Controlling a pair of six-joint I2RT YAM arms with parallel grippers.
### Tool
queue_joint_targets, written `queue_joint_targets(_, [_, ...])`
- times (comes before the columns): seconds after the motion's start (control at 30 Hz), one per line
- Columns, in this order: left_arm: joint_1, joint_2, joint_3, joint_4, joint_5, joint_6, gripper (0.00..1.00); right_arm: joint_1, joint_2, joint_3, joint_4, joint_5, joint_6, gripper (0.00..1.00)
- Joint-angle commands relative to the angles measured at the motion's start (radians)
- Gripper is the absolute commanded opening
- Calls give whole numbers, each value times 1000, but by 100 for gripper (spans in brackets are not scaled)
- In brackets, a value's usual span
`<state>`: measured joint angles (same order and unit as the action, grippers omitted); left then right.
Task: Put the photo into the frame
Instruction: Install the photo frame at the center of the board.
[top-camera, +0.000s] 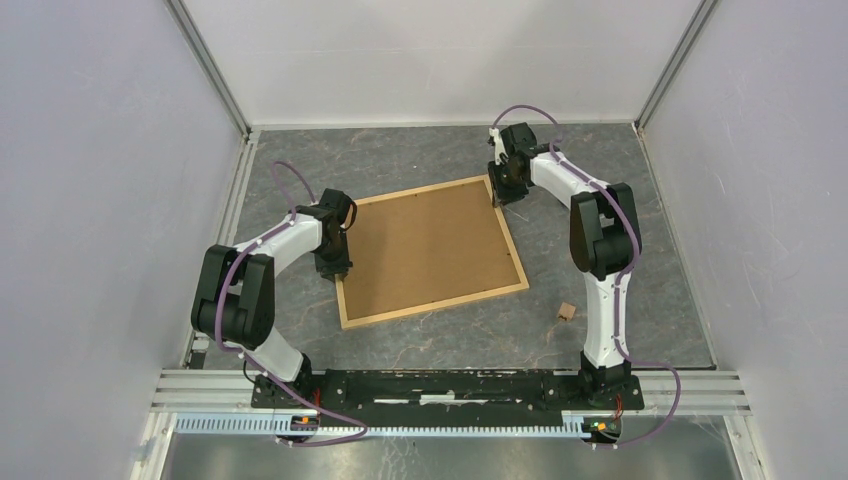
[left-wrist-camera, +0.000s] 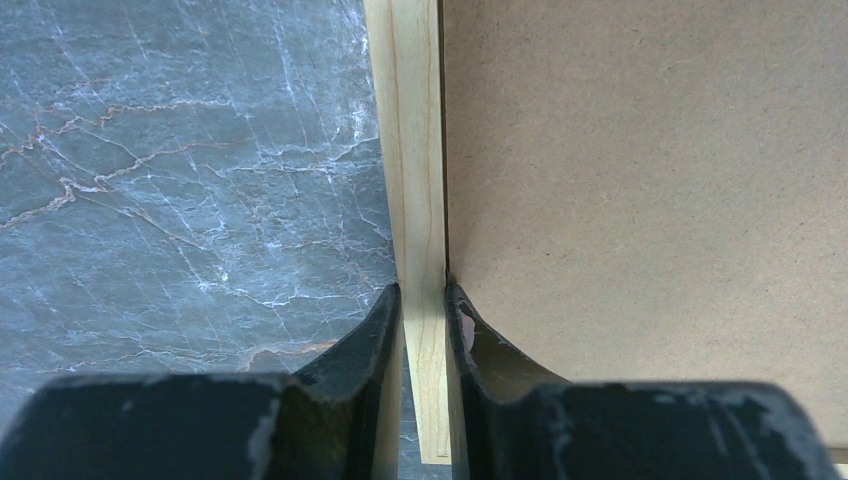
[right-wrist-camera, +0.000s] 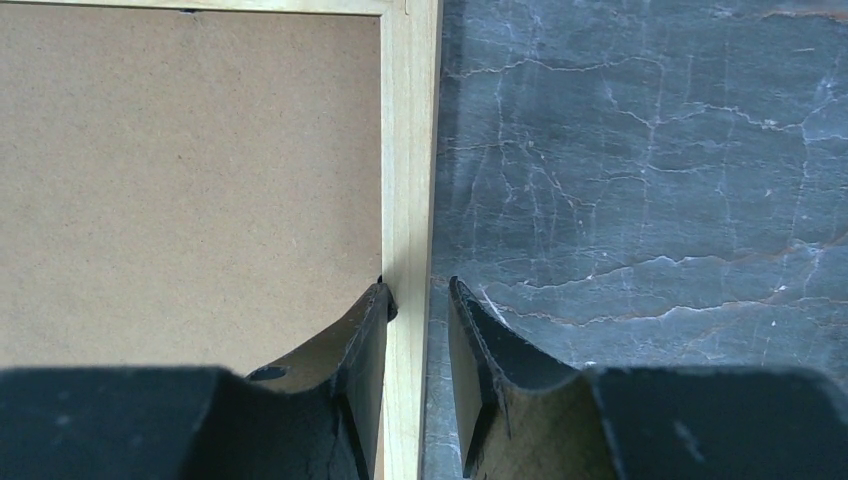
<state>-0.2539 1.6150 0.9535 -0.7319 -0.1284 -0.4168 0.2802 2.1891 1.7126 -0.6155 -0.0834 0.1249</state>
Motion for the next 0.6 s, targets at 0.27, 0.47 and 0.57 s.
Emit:
queue_joint_targets(0.27, [-25, 24, 7, 34, 62, 35, 2, -4, 74, 7, 24, 28, -4, 34])
queue_joint_targets(0.47, [-32, 29, 4, 36, 44, 46, 2, -4, 149, 70, -63, 66, -12, 35])
queue_joint_targets(0.57, [-43, 32, 6, 39, 42, 55, 2, -2, 179, 86, -103, 59, -29, 35])
